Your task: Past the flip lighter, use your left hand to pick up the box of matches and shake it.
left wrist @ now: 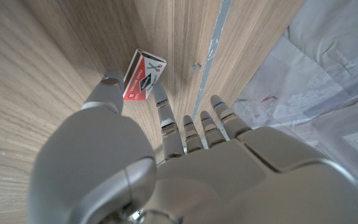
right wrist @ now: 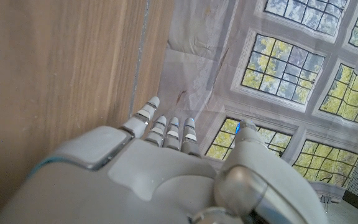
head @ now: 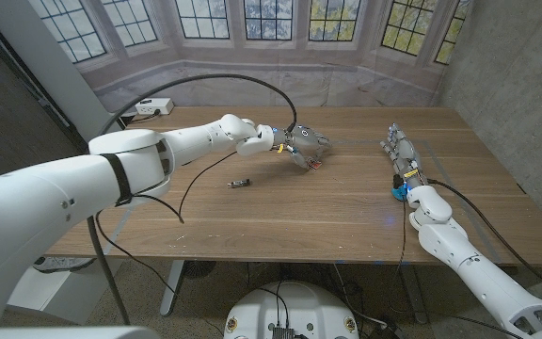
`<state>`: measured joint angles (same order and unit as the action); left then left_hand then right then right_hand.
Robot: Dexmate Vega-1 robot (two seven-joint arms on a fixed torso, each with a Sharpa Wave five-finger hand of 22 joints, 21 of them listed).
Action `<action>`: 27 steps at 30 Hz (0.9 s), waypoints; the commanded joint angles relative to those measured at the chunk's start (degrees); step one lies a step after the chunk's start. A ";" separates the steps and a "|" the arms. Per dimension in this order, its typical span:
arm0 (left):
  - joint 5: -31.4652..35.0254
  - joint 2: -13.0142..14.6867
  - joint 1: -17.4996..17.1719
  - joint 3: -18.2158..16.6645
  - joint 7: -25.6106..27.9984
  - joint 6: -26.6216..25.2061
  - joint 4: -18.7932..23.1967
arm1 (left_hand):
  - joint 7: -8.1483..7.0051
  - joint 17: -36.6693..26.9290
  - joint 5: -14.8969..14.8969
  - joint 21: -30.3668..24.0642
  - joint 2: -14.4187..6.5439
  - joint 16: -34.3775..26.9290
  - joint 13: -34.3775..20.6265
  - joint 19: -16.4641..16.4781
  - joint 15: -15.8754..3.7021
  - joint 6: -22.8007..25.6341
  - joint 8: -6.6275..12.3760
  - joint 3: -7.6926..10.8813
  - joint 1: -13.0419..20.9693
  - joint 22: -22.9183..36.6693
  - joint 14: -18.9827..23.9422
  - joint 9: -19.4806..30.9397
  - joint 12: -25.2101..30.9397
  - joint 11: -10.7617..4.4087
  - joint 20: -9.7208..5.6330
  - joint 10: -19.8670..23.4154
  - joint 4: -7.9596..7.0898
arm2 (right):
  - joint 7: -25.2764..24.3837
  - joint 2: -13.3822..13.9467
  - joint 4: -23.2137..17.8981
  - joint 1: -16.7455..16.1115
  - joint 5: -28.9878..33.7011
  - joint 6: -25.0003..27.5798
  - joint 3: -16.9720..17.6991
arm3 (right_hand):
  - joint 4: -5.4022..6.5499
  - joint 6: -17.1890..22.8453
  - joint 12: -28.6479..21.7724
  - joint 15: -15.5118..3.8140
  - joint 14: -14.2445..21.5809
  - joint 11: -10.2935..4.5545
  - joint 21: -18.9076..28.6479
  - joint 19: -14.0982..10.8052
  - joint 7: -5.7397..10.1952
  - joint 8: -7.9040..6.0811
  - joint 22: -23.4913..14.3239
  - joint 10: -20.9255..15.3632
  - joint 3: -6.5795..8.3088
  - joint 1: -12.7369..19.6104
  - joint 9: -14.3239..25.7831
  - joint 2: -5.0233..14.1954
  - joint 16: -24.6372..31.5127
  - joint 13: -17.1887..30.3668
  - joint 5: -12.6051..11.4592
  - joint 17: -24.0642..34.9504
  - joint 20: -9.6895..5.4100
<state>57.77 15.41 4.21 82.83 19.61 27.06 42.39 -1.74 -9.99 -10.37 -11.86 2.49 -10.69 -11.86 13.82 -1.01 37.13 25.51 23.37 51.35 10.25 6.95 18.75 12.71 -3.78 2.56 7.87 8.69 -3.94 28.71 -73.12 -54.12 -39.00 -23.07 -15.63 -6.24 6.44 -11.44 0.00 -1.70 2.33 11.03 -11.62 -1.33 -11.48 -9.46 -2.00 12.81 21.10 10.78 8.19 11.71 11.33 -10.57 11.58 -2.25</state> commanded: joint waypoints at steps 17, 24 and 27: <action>-0.05 0.52 0.14 0.56 1.10 -0.52 -0.17 | 0.10 -0.22 0.11 0.05 -0.49 -0.02 -0.20 0.07 0.22 -0.82 0.24 -0.37 0.69 0.24 0.06 0.16 -0.19 0.04 0.13 0.12 -0.08 | 0.23 0.38 -0.66 1.76 0.93 2.07 -1.24 | -0.36 0.37 -0.16 0.01 0.05 0.01 -0.08 -0.46 -0.08 0.22 -0.26 -0.47 0.06 0.01 0.16 0.11 0.30 0.18 0.01 0.21 -1.69; 0.40 1.81 0.43 -0.09 0.63 -1.10 2.10 | 0.19 -0.23 0.12 0.05 -0.51 -0.02 -0.21 0.08 0.16 -0.71 0.33 -0.49 0.65 0.24 0.06 0.13 -0.21 -0.02 0.08 0.18 -0.11 | 0.47 0.27 -0.45 2.13 1.03 2.13 -1.47 | -0.38 0.38 -0.14 -0.06 0.01 -0.07 -0.08 -0.47 -0.05 0.21 -0.26 -0.41 0.10 0.02 0.17 0.14 0.29 0.18 0.01 0.21 -1.71; 0.67 2.40 0.47 -0.46 0.49 -1.34 3.05 | 0.12 -0.23 0.12 0.05 -0.51 -0.03 -0.22 0.09 0.17 -0.64 0.38 -0.53 0.65 0.24 0.10 0.11 -0.23 -0.03 0.03 0.18 -0.12 | 0.66 0.17 -0.31 2.28 0.99 2.12 -1.57 | -0.40 0.39 -0.16 -0.07 0.03 -0.06 -0.08 -0.47 -0.05 0.21 -0.26 -0.44 0.12 0.04 0.17 0.15 0.29 0.18 0.01 0.21 -1.69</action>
<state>57.78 16.25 4.40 83.29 20.60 26.56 42.87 -1.74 -9.99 -10.37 -11.87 2.09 -10.69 -11.85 13.82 -1.02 36.53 25.51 23.21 51.75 10.25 6.96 18.75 12.49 -3.78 2.56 7.87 8.52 -3.67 29.14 -73.78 -52.44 -38.11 -21.11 -16.80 -6.23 6.44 -11.44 0.00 -1.70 2.32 11.03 -11.62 -1.33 -11.48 -9.46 -2.00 12.81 21.10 10.78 8.19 11.71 11.33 -10.57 11.58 -2.25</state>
